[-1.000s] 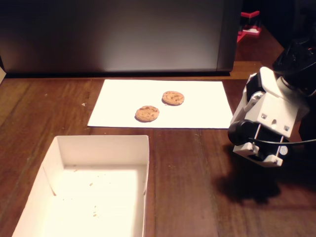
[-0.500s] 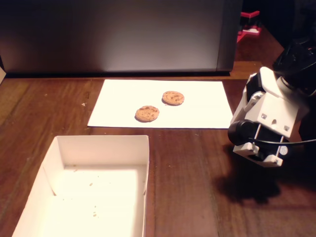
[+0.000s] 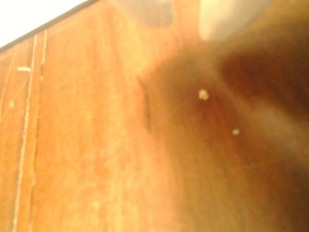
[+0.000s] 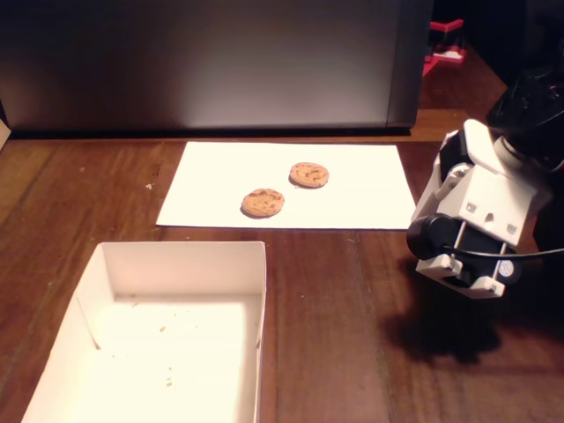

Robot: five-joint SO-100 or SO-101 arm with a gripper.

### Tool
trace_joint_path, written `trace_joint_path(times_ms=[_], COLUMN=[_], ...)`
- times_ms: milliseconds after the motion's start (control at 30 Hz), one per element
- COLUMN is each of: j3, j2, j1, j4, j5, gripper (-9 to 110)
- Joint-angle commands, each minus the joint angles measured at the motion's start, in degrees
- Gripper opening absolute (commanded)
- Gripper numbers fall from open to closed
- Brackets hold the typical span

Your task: Grasp a mini cookies block and put it in the white box.

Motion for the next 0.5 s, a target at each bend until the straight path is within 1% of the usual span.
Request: trace_joint_path(times_ms=[0, 33, 67, 100, 133, 267, 467], j3=[-0.44, -0.26, 0.26, 0.97, 1.58, 0.18, -9.14], j2=[4.04, 4.04, 4.04, 4.04, 4.04, 4.04, 3.69], j1=[-0.35, -0.35, -0.26, 0.00, 0.00, 0.00, 1.85], j4=[-1.76, -2.46, -4.48, -6.59, -8.17, -11.34, -13.62], j5=[0.88, 1.41, -1.49, -11.60, -16.26, -17.58, -18.90], gripper=[0, 0, 0, 0, 0, 0, 0])
